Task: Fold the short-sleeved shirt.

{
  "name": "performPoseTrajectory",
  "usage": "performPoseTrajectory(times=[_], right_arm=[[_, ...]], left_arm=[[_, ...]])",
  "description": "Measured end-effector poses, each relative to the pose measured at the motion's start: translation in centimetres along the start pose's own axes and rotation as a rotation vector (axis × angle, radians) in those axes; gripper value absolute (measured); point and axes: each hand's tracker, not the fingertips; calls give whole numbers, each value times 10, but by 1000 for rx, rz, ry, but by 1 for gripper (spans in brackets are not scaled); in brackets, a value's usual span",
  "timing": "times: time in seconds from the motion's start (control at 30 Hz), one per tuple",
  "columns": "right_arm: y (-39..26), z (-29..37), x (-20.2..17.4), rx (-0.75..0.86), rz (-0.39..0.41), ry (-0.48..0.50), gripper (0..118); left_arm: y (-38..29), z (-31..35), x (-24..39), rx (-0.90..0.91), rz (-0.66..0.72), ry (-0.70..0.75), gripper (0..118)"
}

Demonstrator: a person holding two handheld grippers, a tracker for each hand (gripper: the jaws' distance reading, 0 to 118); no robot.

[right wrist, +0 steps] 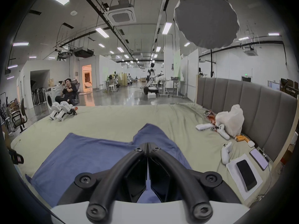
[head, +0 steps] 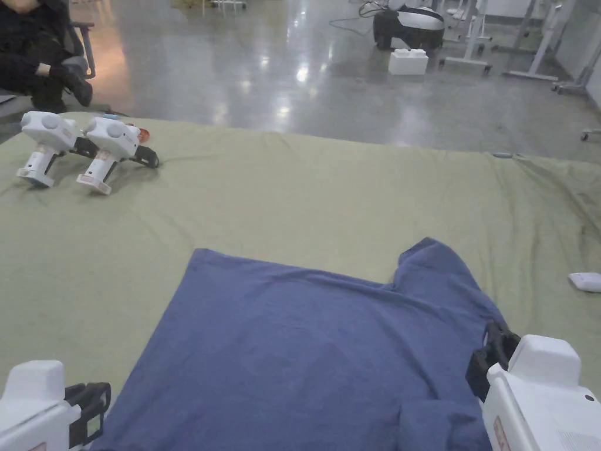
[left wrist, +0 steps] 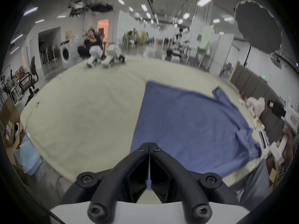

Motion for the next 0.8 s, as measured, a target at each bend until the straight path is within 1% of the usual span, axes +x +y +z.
performPoseTrajectory(times=[0.03,0.07,0.1,0.17,0.2,0.23,0.47,0.63,0.67,0.73,0.77,0.8], right_arm=[[-3,-2,0,-12,7,1,0],[-6,-3,0,-20,12,3,0],[-8,-4,-1,-31,17,5,0],[-12,-6,-1,-57,26,10,0],[-13,-6,0,-65,28,9,0],[-15,-7,0,-75,29,8,0],[-20,-10,5,-119,38,0,0],[-25,-7,12,-150,37,-3,0],[-26,-6,14,-158,36,-3,0],[-28,-1,22,-174,32,-12,0],[-29,2,26,-184,34,-16,1],[-30,6,31,-197,39,-25,2]], left_arm=[[-7,-3,-3,-17,-7,19,9],[-6,1,13,-48,-21,32,24],[-9,-1,14,-77,-14,40,37],[-15,-10,12,-140,30,65,59],[-14,-9,14,-162,42,81,62],[-16,-12,16,-178,44,101,63],[-12,-37,18,-241,47,163,63],[-17,-52,20,-249,55,163,52],[-17,-50,20,-246,59,162,47],[-15,-44,19,-238,68,140,25],[-15,-43,19,-237,66,120,17],[-14,-42,21,-239,55,106,7]])
